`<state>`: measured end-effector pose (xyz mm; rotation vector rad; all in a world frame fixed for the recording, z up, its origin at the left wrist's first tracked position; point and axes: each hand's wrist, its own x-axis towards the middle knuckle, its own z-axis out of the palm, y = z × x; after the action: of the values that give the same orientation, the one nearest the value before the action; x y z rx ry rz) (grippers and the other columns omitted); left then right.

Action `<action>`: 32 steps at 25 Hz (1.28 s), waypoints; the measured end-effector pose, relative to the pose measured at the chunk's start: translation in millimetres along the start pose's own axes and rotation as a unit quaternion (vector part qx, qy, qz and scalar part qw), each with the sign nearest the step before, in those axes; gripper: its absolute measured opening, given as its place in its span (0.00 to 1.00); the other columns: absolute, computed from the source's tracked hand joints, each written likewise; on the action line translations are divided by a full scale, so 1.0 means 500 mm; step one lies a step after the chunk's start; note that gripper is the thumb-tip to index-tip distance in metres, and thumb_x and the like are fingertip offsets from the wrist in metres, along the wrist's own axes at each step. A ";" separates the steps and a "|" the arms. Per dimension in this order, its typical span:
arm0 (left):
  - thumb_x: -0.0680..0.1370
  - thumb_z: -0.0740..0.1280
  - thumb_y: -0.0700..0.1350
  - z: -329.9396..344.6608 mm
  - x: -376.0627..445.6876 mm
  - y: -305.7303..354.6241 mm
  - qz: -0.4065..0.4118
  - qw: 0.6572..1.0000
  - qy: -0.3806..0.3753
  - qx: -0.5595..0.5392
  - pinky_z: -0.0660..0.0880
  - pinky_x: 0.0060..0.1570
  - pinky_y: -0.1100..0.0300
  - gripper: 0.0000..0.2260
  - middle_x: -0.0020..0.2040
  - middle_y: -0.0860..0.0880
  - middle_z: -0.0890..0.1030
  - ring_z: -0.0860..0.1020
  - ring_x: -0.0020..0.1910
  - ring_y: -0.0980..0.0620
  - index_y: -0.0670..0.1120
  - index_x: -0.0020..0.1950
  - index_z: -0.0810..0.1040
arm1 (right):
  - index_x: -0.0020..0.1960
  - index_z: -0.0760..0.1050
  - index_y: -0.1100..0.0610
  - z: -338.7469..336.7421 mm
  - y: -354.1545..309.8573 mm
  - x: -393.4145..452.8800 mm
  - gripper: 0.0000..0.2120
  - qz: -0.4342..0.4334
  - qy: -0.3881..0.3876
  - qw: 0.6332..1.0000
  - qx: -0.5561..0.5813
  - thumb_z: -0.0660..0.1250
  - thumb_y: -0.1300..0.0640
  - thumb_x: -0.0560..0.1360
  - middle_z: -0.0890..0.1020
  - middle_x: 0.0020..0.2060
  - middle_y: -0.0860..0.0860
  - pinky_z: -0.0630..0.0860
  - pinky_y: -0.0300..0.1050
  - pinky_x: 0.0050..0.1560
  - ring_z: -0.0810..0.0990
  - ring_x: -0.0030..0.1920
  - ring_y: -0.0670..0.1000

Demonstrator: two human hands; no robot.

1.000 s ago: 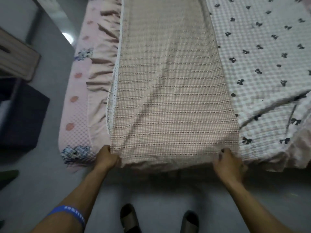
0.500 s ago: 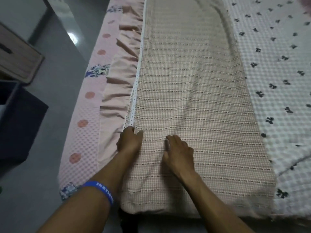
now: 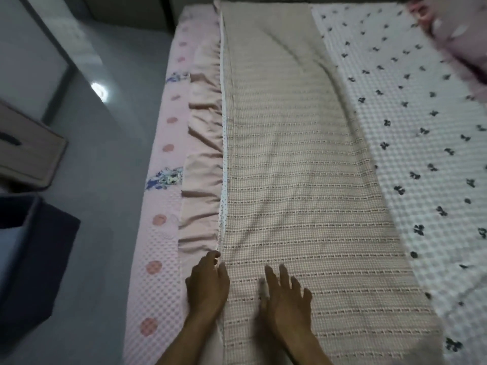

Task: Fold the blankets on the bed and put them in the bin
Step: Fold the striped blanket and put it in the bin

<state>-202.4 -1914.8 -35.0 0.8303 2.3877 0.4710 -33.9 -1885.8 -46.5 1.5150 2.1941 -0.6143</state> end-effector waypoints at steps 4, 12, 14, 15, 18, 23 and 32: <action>0.81 0.58 0.52 -0.216 -0.063 0.151 0.131 0.987 0.052 0.074 0.64 0.68 0.51 0.23 0.72 0.51 0.69 0.69 0.68 0.48 0.53 0.76 0.61 | 0.79 0.37 0.43 -0.280 -0.076 -0.088 0.42 -0.033 0.101 0.993 0.052 0.61 0.42 0.76 0.45 0.80 0.53 0.58 0.66 0.70 0.55 0.77 0.61; 0.81 0.54 0.54 -0.552 -0.098 0.282 0.217 0.961 0.078 0.151 0.52 0.74 0.46 0.29 0.79 0.48 0.54 0.55 0.77 0.48 0.53 0.79 0.47 | 0.79 0.40 0.44 -0.595 -0.225 -0.228 0.38 -0.042 0.247 0.960 0.124 0.58 0.39 0.78 0.49 0.80 0.51 0.63 0.61 0.70 0.58 0.76 0.57; 0.81 0.54 0.54 -0.614 -0.071 0.258 0.222 0.959 0.070 0.158 0.49 0.75 0.45 0.29 0.80 0.49 0.51 0.52 0.77 0.48 0.53 0.79 0.44 | 0.79 0.40 0.43 -0.612 -0.283 -0.224 0.38 -0.036 0.250 0.960 0.123 0.58 0.39 0.78 0.48 0.80 0.51 0.62 0.60 0.70 0.58 0.76 0.57; 0.81 0.53 0.55 -0.652 -0.053 0.233 0.229 0.958 0.071 0.156 0.49 0.75 0.45 0.30 0.80 0.49 0.50 0.51 0.78 0.48 0.54 0.79 0.43 | 0.79 0.39 0.43 -0.613 -0.327 -0.218 0.38 -0.026 0.254 0.959 0.123 0.57 0.38 0.78 0.48 0.80 0.51 0.62 0.60 0.70 0.58 0.76 0.57; 0.81 0.54 0.55 -0.780 0.020 0.136 0.273 0.943 0.055 0.179 0.49 0.74 0.42 0.31 0.80 0.49 0.48 0.50 0.78 0.47 0.54 0.79 0.41 | 0.79 0.38 0.43 -0.607 -0.493 -0.205 0.39 0.021 0.250 0.957 0.146 0.58 0.38 0.77 0.48 0.80 0.51 0.63 0.59 0.69 0.59 0.76 0.57; 0.81 0.55 0.56 -0.985 0.146 0.030 0.326 0.923 0.008 0.203 0.48 0.73 0.38 0.33 0.80 0.47 0.46 0.48 0.78 0.44 0.53 0.79 0.38 | 0.79 0.40 0.43 -0.657 -0.749 -0.187 0.40 0.076 0.256 0.948 0.175 0.59 0.38 0.76 0.48 0.80 0.50 0.63 0.60 0.68 0.61 0.74 0.59; 0.81 0.55 0.54 -1.145 0.359 0.128 0.406 0.892 -0.016 0.199 0.40 0.72 0.38 0.32 0.80 0.46 0.45 0.45 0.78 0.44 0.53 0.79 0.38 | 0.79 0.39 0.42 -0.795 -0.878 -0.047 0.48 0.110 0.292 0.943 0.119 0.65 0.31 0.71 0.49 0.80 0.49 0.66 0.56 0.68 0.61 0.75 0.56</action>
<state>-639.3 -1829.7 372.4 2.0217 2.0296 0.2575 -469.8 -1817.9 349.2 2.2718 2.3621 -0.3992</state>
